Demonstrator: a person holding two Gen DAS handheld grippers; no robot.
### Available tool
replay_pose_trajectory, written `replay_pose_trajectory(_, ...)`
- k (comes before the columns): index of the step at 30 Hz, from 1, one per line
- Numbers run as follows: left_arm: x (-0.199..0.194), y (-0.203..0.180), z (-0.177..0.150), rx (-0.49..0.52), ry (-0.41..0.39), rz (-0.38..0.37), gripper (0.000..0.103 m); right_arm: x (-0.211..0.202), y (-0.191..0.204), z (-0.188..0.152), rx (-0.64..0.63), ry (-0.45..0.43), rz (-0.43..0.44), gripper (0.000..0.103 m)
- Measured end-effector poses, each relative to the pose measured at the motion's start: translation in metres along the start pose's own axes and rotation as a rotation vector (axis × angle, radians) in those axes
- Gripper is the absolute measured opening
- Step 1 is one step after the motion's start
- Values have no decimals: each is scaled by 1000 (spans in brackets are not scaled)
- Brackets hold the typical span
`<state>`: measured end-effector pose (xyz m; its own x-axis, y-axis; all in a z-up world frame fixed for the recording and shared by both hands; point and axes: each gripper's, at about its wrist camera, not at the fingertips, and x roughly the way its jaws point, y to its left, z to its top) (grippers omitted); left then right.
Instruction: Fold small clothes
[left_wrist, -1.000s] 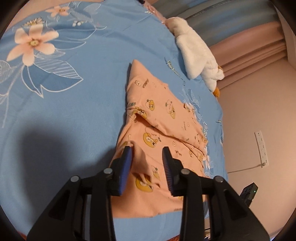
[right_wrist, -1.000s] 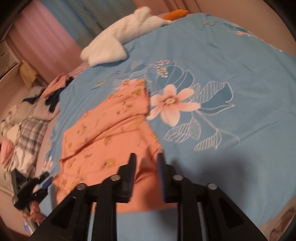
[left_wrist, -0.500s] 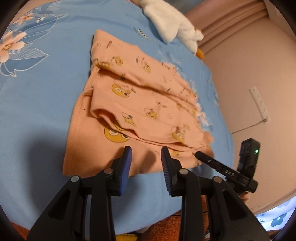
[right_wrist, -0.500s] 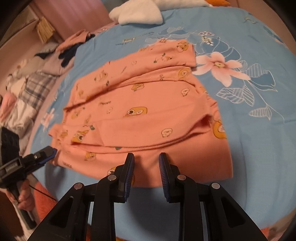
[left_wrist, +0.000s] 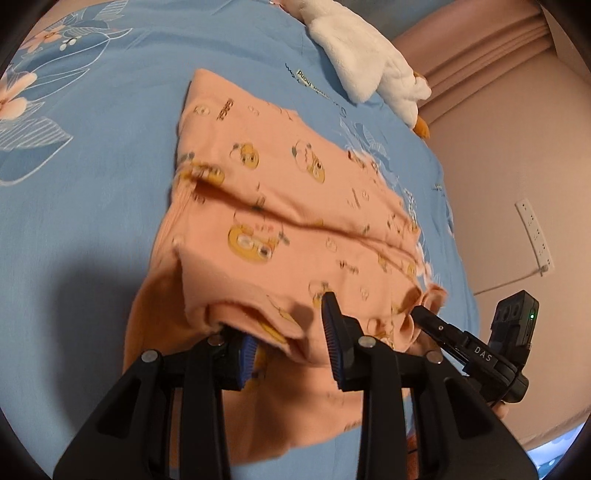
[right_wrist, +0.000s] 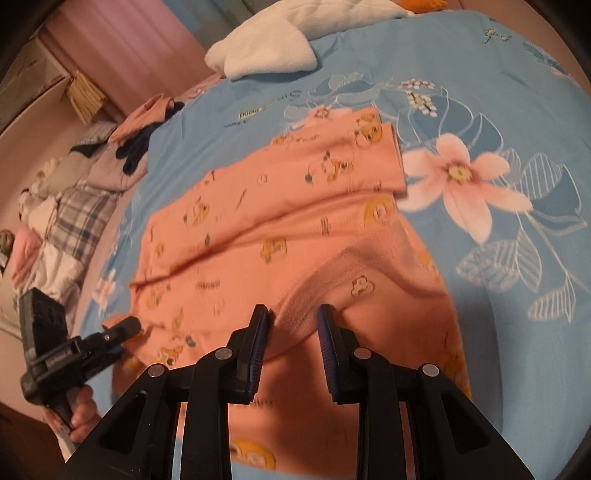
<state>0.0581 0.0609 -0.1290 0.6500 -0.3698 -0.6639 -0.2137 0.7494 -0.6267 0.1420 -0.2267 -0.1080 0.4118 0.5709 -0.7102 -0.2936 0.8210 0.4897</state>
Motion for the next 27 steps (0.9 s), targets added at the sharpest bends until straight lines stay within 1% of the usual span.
replay_pose_trajectory(2, 4, -1, 7, -2, 3, 14, 31, 2, 0, 9, 3, -7, -10, 27)
replay_pose_trajectory(6, 13, -4, 26, 3, -16, 58, 31, 8, -5, 23, 25, -9, -47, 27)
replay_pose_trajectory(9, 15, -3, 39, -16, -2, 74, 31, 1, -8, 32, 33, -20, -92, 27)
replay_pose_trajectory(12, 5, -5, 48, 1, -16, 79, 36, -14, -14, 39, 33, -52, -108, 27)
replay_pose_trajectory(13, 1, -5, 50, 9, -22, 89, 43, -19, -18, 41, 38, -58, -118, 27)
replay_pose_trajectory(14, -5, -5, 52, 20, -31, 107, 49, -24, -23, 42, 46, -62, -129, 30)
replay_pose_trajectory(15, -9, -3, 51, 27, -37, 119, 60, -27, -28, 42, 53, -62, -139, 33)
replay_pose_trajectory(16, -13, -2, 51, 37, -43, 126, 62, -31, -34, 40, 63, -61, -146, 44)
replay_pose_trajectory(17, -17, 0, 50, 52, -50, 130, 63, -31, -37, 40, 69, -58, -147, 51)
replay_pose_trajectory(19, -20, 4, 45, 86, -49, 158, 67, -30, -44, 33, 79, -42, -147, 52)
replay_pose_trajectory(22, -16, 12, 40, 116, -19, 197, 67, -22, -46, 26, 77, -19, -173, 52)
replay_pose_trajectory(24, -9, 15, 37, 121, 8, 198, 67, -14, -45, 25, 69, 0, -175, 52)
replay_pose_trajectory(27, 0, 17, 37, 128, 25, 217, 66, -6, -40, 23, 58, 5, -183, 51)
